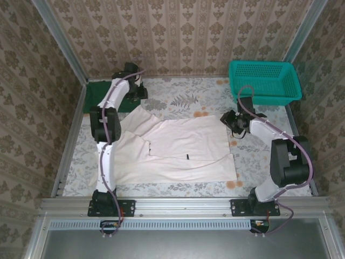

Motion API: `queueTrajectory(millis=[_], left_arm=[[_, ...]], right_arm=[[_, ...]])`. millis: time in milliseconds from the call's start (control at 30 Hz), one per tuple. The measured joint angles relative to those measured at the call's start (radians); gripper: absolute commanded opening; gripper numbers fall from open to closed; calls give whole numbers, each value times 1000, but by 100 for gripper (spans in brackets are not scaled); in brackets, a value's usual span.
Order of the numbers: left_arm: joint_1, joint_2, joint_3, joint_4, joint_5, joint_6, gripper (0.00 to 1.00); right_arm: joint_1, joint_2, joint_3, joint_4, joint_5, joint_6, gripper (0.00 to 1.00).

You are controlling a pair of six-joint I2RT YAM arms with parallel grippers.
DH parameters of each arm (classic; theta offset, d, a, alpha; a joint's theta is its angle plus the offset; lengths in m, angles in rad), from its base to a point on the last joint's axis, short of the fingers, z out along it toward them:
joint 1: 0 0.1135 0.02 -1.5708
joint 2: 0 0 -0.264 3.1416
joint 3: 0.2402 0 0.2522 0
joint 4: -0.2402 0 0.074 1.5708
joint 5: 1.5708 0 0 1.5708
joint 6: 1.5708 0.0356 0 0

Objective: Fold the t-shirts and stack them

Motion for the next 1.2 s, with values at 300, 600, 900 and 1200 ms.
queueTrajectory(millis=[300,600,900,1200], left_arm=[[0,34,17,-55,28,66,49],[0,12,-63,-60,34,108,48],[0,-3,-68,-64,34,124,27],[-1,-3,-68,-64,38,135,4]], right_arm=[[-24,24,29,10,-27,-29,44],[-24,76,29,29,-65,-29,44],[-31,131,59,24,-73,-49,40],[-35,226,175,6,-33,-138,36]])
